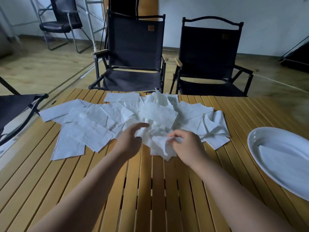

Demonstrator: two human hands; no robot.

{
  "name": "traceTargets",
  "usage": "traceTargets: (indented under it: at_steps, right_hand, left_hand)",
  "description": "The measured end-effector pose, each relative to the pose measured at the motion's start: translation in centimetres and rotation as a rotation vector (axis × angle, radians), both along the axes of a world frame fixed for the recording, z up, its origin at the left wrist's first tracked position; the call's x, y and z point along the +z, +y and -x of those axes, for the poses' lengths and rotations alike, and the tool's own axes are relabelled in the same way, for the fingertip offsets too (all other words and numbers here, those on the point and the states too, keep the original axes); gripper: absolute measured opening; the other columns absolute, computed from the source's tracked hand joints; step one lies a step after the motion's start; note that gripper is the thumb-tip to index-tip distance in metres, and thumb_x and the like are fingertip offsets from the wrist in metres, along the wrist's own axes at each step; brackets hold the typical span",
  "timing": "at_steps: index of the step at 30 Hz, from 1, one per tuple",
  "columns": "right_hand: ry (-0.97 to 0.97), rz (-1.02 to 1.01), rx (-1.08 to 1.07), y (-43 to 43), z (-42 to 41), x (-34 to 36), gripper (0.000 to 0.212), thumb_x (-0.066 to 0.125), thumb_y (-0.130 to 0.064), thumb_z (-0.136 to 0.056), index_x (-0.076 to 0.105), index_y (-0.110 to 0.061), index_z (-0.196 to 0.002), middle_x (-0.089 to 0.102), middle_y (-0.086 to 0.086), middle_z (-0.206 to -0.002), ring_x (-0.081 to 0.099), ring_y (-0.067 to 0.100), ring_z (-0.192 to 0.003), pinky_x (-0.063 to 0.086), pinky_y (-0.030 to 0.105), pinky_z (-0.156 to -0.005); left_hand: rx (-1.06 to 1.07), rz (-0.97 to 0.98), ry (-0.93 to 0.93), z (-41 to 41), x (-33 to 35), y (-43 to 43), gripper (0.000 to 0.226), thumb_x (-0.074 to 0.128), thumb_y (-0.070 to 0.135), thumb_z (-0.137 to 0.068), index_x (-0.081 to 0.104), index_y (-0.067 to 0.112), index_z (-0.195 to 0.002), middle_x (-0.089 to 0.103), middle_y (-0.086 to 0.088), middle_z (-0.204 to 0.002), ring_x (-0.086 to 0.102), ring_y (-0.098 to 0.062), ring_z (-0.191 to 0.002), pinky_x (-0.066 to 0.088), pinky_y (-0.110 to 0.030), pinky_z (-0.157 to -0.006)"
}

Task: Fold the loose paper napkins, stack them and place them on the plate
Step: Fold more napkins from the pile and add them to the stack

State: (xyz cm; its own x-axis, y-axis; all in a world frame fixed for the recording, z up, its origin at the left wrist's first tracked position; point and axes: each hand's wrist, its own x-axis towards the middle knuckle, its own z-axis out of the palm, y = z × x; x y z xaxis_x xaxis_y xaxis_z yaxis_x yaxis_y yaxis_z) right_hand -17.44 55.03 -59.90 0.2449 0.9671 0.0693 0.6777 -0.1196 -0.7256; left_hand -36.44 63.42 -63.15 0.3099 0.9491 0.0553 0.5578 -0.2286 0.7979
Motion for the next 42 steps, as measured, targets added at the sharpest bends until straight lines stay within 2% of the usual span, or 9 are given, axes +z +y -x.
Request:
traceTargets:
  at_steps: [2,6,8,11,15,21,28,36,42]
  right_hand:
    - [0.138,0.045,-0.052,-1.5,-0.4,0.6,0.014,0.059,-0.019,-0.095,0.073,-0.021,-0.098,0.072,-0.009,-0.093,0.065,0.012,-0.090,0.048,0.019,-0.062]
    - [0.358,0.105,-0.160,-4.1,-1.3,1.4,0.018,0.056,-0.019,-0.094,0.074,-0.019,-0.091,0.072,0.005,-0.090,0.066,0.023,-0.090,0.046,0.029,-0.067]
    - [0.455,0.093,-0.207,-5.2,-1.9,1.5,0.018,0.058,-0.024,-0.091,0.073,-0.019,-0.082,0.072,0.009,-0.093,0.065,0.027,-0.094,0.046,0.035,-0.073]
    - [0.543,0.089,-0.229,-6.3,-2.6,1.4,0.021,0.057,-0.022,-0.094,0.076,-0.022,-0.083,0.075,0.001,-0.089,0.069,0.025,-0.093,0.052,0.038,-0.077]
    - [0.621,0.100,-0.278,-7.3,-3.4,1.1,0.028,0.052,-0.013,-0.098,0.075,-0.019,-0.083,0.076,0.004,-0.087,0.070,0.027,-0.088,0.051,0.033,-0.070]
    - [0.692,0.113,-0.230,-7.7,-4.1,0.2,0.030,0.063,-0.009,-0.092,0.078,-0.028,-0.076,0.078,0.002,-0.087,0.073,0.027,-0.089,0.057,0.042,-0.080]
    - [0.620,0.065,-0.149,-7.0,-4.4,-0.2,0.028,0.071,-0.008,-0.087,0.079,-0.034,-0.082,0.078,-0.003,-0.090,0.074,0.024,-0.087,0.059,0.045,-0.080]
    - [0.658,0.151,-0.124,-6.5,-4.5,-1.1,0.018,0.059,-0.019,-0.099,0.077,-0.021,-0.099,0.078,0.001,-0.095,0.075,0.019,-0.086,0.057,0.031,-0.069]
    - [0.872,0.267,-0.128,-6.2,-4.8,-1.2,0.050,0.050,-0.056,-0.095,0.073,-0.014,-0.110,0.077,0.010,-0.103,0.074,0.027,-0.092,0.052,0.040,-0.077]
  left_hand:
    - [-0.102,0.073,0.036,-0.2,0.3,-1.4,0.066,0.053,-0.007,-0.089,0.055,0.045,-0.128,0.047,0.012,-0.142,0.057,0.003,-0.084,0.060,-0.032,-0.074]
    - [-0.310,0.185,0.113,-1.2,1.3,-4.0,0.064,0.073,0.008,-0.085,0.052,0.044,-0.133,0.052,0.009,-0.137,0.061,-0.019,-0.111,0.055,-0.036,-0.091]
    - [-0.341,0.181,0.122,-1.6,1.7,-5.1,0.056,0.078,0.018,-0.083,0.056,0.041,-0.130,0.058,0.014,-0.130,0.057,-0.012,-0.118,0.049,-0.032,-0.099]
    - [-0.330,0.238,0.047,-1.8,2.3,-6.7,0.041,0.076,0.019,-0.086,0.064,0.026,-0.125,0.065,0.019,-0.110,0.060,-0.004,-0.105,0.049,-0.022,-0.092]
    - [-0.264,0.364,-0.082,-1.7,2.1,-7.8,0.018,0.070,0.019,-0.091,0.068,0.034,-0.100,0.074,0.007,-0.097,0.069,-0.017,-0.095,0.054,-0.040,-0.092]
    - [-0.264,0.589,-0.412,-0.8,2.2,-8.0,0.021,0.066,0.015,-0.093,0.072,0.013,-0.113,0.071,-0.007,-0.110,0.069,-0.019,-0.101,0.058,-0.034,-0.089]
    - [-0.241,0.707,-0.502,0.6,2.0,-7.1,0.026,0.071,0.013,-0.085,0.072,0.005,-0.109,0.074,-0.005,-0.105,0.070,-0.022,-0.102,0.057,-0.033,-0.085]
    - [-0.174,0.712,-0.506,1.2,1.5,-6.5,0.017,0.064,0.005,-0.091,0.067,-0.004,-0.106,0.072,-0.012,-0.108,0.068,-0.029,-0.106,0.056,-0.044,-0.094]
    - [-0.144,0.697,-0.505,1.1,1.4,-6.5,0.021,0.065,0.002,-0.091,0.068,0.003,-0.111,0.071,-0.017,-0.111,0.069,-0.028,-0.100,0.057,-0.037,-0.083]
